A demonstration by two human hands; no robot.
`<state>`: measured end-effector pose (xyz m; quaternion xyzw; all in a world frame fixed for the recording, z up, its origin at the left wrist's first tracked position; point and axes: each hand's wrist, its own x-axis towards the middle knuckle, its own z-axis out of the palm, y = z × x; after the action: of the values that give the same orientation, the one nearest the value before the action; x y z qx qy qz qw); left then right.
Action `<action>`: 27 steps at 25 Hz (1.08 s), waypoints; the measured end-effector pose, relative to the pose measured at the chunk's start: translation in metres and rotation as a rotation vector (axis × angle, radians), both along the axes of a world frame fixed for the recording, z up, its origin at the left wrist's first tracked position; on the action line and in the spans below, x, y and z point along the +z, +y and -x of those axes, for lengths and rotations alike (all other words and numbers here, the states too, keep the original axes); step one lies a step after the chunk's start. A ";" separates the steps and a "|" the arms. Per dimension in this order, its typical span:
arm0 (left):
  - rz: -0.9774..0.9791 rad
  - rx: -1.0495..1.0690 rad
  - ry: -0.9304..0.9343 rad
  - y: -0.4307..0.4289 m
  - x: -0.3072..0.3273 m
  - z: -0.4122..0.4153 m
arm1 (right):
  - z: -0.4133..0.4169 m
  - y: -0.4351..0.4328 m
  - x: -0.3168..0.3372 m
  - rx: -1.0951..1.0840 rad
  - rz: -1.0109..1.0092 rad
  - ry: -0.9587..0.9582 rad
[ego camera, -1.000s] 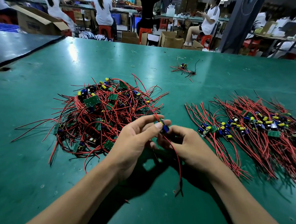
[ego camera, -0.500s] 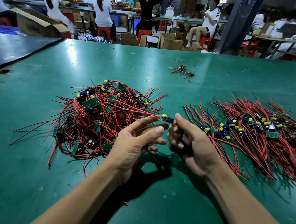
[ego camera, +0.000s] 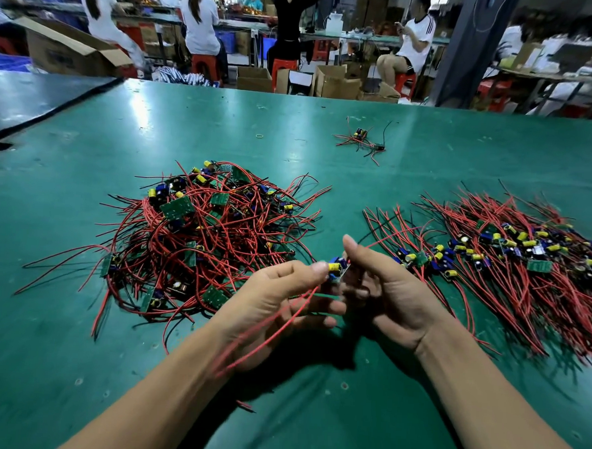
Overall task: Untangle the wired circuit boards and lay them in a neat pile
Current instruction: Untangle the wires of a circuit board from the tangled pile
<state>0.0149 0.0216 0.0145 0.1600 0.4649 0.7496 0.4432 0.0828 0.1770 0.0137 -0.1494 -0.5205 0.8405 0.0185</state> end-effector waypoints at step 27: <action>0.107 0.107 0.354 0.006 -0.014 -0.007 | -0.004 -0.020 -0.004 -0.023 -0.259 0.046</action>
<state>0.0222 0.0275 0.0002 0.2405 0.5828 0.7063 0.3218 0.0867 0.1567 0.0098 -0.1324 -0.6223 0.7692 0.0589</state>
